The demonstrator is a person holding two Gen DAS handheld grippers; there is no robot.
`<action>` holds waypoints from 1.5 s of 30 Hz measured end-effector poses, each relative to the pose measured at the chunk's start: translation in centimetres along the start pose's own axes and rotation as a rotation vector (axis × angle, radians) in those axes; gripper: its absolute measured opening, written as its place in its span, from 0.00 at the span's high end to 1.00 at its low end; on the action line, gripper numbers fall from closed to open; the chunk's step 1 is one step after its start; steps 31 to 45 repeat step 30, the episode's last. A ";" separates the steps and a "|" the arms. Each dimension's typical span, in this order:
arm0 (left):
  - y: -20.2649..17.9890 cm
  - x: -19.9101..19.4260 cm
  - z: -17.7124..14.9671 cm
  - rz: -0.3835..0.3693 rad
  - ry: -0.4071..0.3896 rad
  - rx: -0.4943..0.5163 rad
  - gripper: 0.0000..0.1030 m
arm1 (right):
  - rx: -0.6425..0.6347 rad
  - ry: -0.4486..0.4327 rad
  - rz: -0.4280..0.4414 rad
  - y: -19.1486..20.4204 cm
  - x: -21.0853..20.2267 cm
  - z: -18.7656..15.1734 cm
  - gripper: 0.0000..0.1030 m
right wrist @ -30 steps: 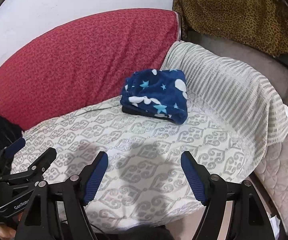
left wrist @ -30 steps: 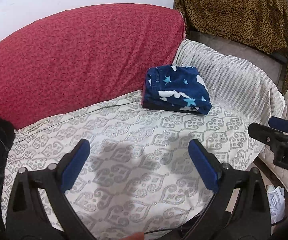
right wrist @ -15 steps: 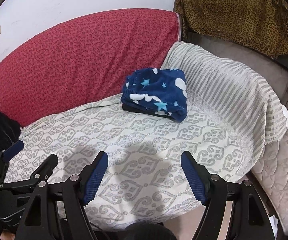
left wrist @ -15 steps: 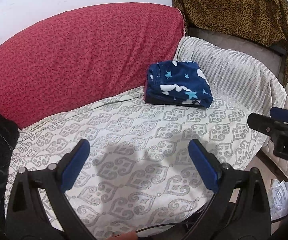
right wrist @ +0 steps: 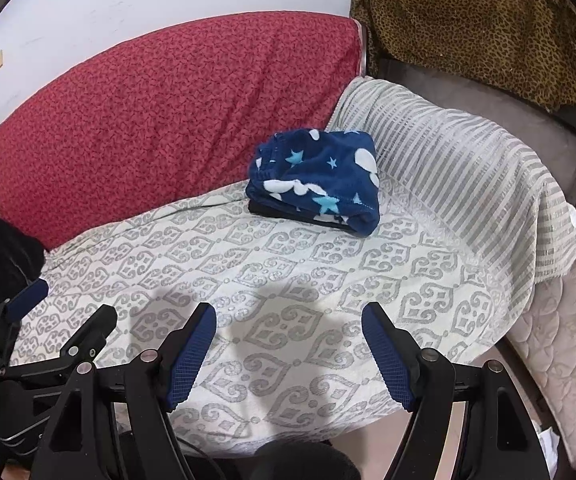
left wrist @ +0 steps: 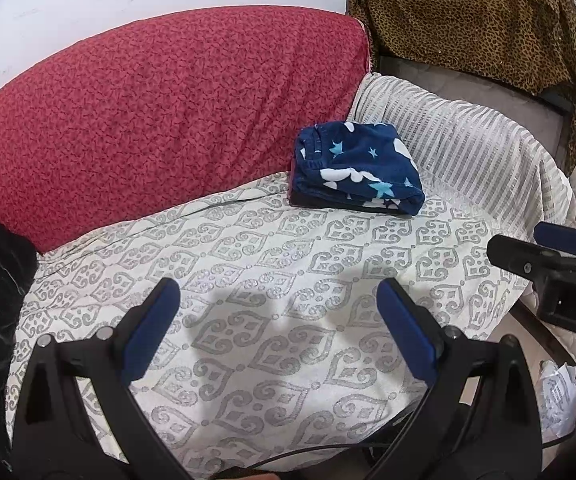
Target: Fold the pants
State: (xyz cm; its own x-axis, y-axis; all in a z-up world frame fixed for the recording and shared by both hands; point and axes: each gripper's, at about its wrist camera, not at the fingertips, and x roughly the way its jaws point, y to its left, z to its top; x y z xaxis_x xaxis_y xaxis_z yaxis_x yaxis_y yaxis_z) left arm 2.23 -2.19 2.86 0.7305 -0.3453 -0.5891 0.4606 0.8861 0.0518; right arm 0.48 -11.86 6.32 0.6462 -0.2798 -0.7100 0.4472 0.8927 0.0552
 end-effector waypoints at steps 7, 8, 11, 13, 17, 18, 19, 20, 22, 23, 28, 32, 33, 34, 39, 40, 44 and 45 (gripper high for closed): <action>-0.4 0.1 -0.2 0.000 0.002 0.008 0.04 | 0.001 0.001 0.000 -0.1 0.0 -0.2 0.25; -0.4 0.0 -0.2 0.001 0.002 0.010 0.04 | 0.001 0.001 0.001 0.0 0.0 -0.2 0.25; -0.6 0.0 -0.2 0.001 0.001 0.013 0.04 | 0.000 0.000 -0.001 -0.1 -0.1 -0.2 0.25; -0.7 0.0 -0.2 0.000 0.000 0.013 0.04 | 0.000 0.000 0.000 -0.1 -0.1 -0.2 0.25; -0.7 0.0 -0.2 0.000 0.000 0.013 0.04 | -0.001 -0.002 -0.002 -0.2 -0.2 -0.2 0.25; -0.7 0.0 -0.2 0.001 0.000 0.013 0.04 | 0.000 -0.003 -0.003 -0.1 -0.2 -0.2 0.25; -0.7 0.0 -0.2 0.001 0.000 0.012 0.04 | -0.001 -0.004 -0.003 -0.1 -0.3 -0.2 0.25; -0.7 0.0 -0.2 0.000 0.000 0.011 0.04 | -0.003 -0.004 -0.003 -0.1 -0.3 -0.2 0.25; -0.7 -0.1 -0.1 -0.003 0.001 0.010 0.04 | -0.006 -0.004 -0.004 0.0 -0.3 -0.1 0.25; -0.7 -0.1 -0.1 -0.004 0.001 0.011 0.04 | -0.007 -0.004 -0.003 0.0 -0.4 -0.1 0.25; -0.9 -0.3 -0.1 -0.004 0.000 0.016 0.04 | -0.007 -0.004 -0.003 0.0 -0.3 -0.1 0.25; -0.9 -0.3 -0.1 -0.005 0.001 0.017 0.04 | -0.008 -0.003 -0.003 0.0 -0.3 -0.1 0.25; -0.9 -0.3 -0.1 -0.005 0.001 0.017 0.04 | -0.008 -0.003 -0.003 0.0 -0.3 -0.1 0.25; -0.9 -0.3 -0.1 -0.005 0.001 0.017 0.04 | -0.008 -0.003 -0.003 0.0 -0.3 -0.1 0.25; -0.9 -0.3 -0.1 -0.005 0.001 0.017 0.04 | -0.008 -0.003 -0.003 0.0 -0.3 -0.1 0.25; -0.9 -0.3 -0.1 -0.005 0.001 0.017 0.04 | -0.008 -0.003 -0.003 0.0 -0.3 -0.1 0.25; -0.9 -0.3 -0.1 -0.005 0.001 0.017 0.04 | -0.008 -0.003 -0.003 0.0 -0.3 -0.1 0.25; -0.9 -0.3 -0.1 -0.005 0.001 0.017 0.04 | -0.008 -0.003 -0.003 0.0 -0.3 -0.1 0.25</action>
